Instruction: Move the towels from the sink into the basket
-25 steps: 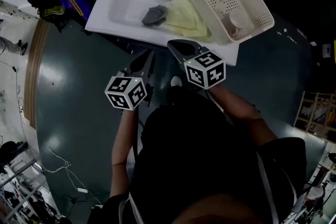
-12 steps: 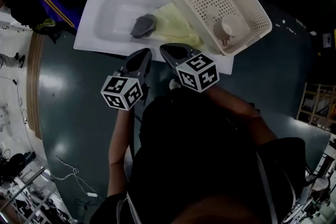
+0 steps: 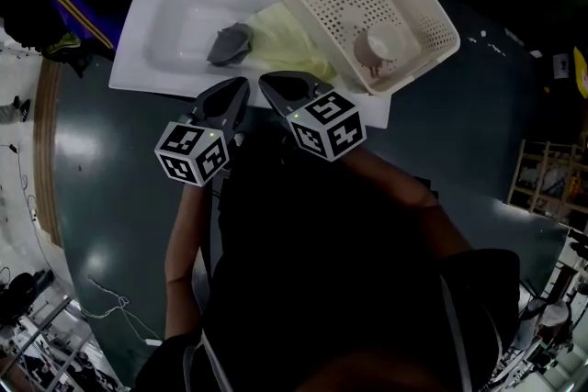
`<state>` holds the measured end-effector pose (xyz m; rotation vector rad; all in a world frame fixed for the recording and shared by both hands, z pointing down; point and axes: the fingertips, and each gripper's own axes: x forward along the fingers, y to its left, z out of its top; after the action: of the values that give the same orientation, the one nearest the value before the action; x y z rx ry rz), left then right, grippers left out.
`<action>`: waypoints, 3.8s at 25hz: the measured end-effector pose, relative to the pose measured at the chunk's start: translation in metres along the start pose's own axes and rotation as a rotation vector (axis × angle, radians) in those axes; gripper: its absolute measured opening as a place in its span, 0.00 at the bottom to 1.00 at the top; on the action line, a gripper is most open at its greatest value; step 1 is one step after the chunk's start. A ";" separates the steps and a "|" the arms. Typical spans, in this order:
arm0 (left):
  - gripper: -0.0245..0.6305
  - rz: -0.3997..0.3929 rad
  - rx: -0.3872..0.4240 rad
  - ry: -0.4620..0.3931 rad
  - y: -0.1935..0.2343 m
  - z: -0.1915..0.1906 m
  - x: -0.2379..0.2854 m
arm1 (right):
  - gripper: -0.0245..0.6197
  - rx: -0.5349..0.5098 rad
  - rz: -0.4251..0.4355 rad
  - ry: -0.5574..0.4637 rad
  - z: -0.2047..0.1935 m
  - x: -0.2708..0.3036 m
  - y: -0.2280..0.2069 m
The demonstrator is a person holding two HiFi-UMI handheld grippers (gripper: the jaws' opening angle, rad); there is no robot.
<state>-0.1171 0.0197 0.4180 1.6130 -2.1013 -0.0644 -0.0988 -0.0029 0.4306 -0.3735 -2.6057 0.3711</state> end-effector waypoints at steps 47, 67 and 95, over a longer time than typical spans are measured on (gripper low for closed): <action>0.15 -0.325 0.253 0.386 0.145 0.001 0.074 | 0.04 0.230 -0.402 0.011 0.025 0.084 -0.069; 0.38 -0.489 0.269 0.627 0.174 -0.052 0.124 | 0.04 0.361 -0.514 0.040 0.005 0.088 -0.098; 0.07 -0.592 0.362 0.802 0.166 -0.082 0.133 | 0.04 0.369 -0.525 0.041 0.010 0.089 -0.100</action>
<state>-0.2577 -0.0321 0.5905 1.9711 -1.0337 0.6830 -0.1985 -0.0689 0.4919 0.4151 -2.4047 0.6265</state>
